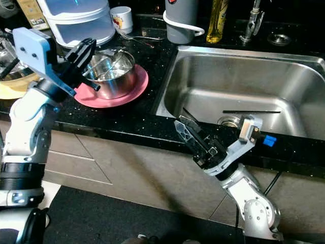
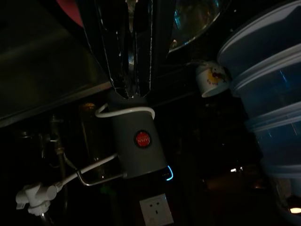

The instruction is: Kitchen organization

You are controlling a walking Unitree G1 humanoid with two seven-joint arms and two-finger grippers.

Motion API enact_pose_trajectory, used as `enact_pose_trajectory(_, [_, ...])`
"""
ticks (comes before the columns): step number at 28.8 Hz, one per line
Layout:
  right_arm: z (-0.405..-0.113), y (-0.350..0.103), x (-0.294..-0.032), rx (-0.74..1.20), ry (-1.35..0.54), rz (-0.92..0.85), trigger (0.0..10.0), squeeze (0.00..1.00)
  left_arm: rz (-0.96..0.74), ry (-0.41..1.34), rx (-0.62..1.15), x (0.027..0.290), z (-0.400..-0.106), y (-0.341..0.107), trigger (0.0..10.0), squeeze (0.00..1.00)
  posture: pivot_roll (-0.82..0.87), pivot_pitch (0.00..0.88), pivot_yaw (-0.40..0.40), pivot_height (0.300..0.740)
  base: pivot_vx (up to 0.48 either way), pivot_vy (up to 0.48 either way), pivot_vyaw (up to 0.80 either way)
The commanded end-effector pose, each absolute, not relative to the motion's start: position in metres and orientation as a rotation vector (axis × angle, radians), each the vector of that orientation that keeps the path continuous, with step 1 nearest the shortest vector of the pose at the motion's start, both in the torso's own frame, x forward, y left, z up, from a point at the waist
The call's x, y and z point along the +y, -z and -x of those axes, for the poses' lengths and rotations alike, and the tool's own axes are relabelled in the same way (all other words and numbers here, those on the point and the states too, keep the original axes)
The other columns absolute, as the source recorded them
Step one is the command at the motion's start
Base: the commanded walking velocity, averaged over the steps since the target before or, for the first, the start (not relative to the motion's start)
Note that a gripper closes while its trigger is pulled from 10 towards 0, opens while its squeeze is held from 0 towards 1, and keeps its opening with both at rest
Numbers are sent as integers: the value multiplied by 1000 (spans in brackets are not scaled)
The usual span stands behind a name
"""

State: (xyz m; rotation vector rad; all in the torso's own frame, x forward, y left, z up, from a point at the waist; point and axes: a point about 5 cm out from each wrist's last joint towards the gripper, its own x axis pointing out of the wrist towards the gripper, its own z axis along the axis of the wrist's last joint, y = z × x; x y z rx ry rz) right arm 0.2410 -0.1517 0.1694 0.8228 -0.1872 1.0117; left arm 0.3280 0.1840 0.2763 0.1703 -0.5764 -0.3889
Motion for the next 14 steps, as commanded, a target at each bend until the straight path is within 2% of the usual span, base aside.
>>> enact_pose_trajectory(1, [-242,-168,-149,-178,-1019,-815,10000,0,-181,369,-561,189,-327,-273,0,0,-59,75,16,740,0,0,0])
enact_pose_trajectory(10, [-242,-167,-148,-167,-1019,-813,10000,0,-189,347,-522,193,-330,-268,0,0,-59,74,15,740,0,0,0])
enact_pose_trajectory(11, [-242,-167,-148,-166,-1019,-813,10000,0,-199,329,-507,195,-331,-266,4588,0,-60,76,15,740,0,0,0])
enact_pose_trajectory(12, [-242,-167,-148,-166,-1019,-813,10000,0,-205,318,-498,196,-332,-264,10000,0,-62,79,15,740,0,0,0])
enact_pose_trajectory(14, [-241,-167,-148,-165,-1018,-812,10000,0,-213,308,-488,197,-333,-262,10000,0,-62,79,15,740,0,0,0])
